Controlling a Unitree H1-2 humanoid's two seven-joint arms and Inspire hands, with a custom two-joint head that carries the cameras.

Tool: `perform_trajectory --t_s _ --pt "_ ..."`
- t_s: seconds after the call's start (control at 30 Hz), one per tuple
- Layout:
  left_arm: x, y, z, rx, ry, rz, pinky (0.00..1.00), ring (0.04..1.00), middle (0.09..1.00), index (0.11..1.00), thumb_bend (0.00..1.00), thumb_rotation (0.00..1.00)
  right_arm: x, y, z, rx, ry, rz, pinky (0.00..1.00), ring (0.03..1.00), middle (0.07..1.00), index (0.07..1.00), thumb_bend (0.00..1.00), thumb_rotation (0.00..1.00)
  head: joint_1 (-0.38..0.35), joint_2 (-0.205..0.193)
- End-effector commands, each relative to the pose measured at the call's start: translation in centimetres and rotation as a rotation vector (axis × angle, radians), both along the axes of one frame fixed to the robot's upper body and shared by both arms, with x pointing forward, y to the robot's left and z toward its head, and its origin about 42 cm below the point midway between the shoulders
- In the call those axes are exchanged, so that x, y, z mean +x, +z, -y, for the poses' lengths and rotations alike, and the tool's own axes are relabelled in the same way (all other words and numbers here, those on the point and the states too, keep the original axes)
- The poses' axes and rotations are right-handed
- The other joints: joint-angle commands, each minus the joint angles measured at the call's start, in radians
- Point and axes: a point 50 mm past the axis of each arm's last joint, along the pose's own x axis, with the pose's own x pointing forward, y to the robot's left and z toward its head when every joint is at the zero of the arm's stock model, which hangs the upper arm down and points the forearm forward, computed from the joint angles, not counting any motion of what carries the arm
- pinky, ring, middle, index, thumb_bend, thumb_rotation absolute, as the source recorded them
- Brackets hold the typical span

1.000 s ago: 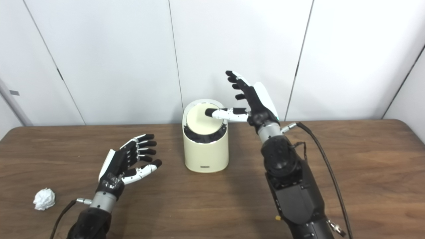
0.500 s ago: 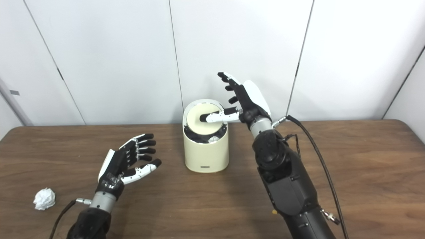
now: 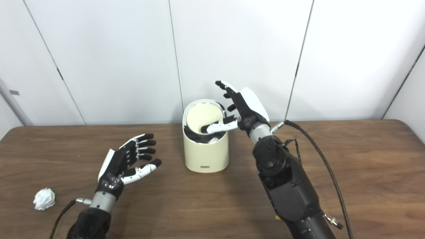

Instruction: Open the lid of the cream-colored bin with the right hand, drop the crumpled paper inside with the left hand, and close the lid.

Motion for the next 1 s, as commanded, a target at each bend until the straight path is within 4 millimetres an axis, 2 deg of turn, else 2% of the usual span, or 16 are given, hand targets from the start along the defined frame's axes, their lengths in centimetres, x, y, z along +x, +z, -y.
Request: perform_trajectory --t_s 0.0,0.27,0.4,0.97 --pt "0.5 2.2 0.1 -0.003 -0.001 0.096 0.67 0.697 0.753 0.792 0.65 0.08 0.2 2.1 -0.4 -0.012 0.015 0.073 0.65 0.837 0.894 0.904 0.98 0.22 -0.001 0.002" --pt "0.2 2.2 0.2 -0.008 0.001 0.093 0.65 0.698 0.756 0.796 0.64 0.06 0.1 1.2 -0.7 -0.029 0.030 0.059 0.64 0.824 0.891 0.907 0.98 0.24 0.002 0.006" --pt "0.0 2.1 0.3 -0.009 0.006 0.088 0.62 0.695 0.756 0.797 0.64 0.06 0.2 1.1 -0.7 -0.032 0.028 0.055 0.66 0.835 0.895 0.906 0.97 0.25 0.005 0.008" --pt "-0.1 1.9 0.2 -0.017 0.006 0.087 0.61 0.694 0.761 0.797 0.63 0.04 1.4 1.7 -0.9 -0.058 0.000 0.049 0.73 0.885 0.930 0.918 0.92 0.28 0.003 0.011"
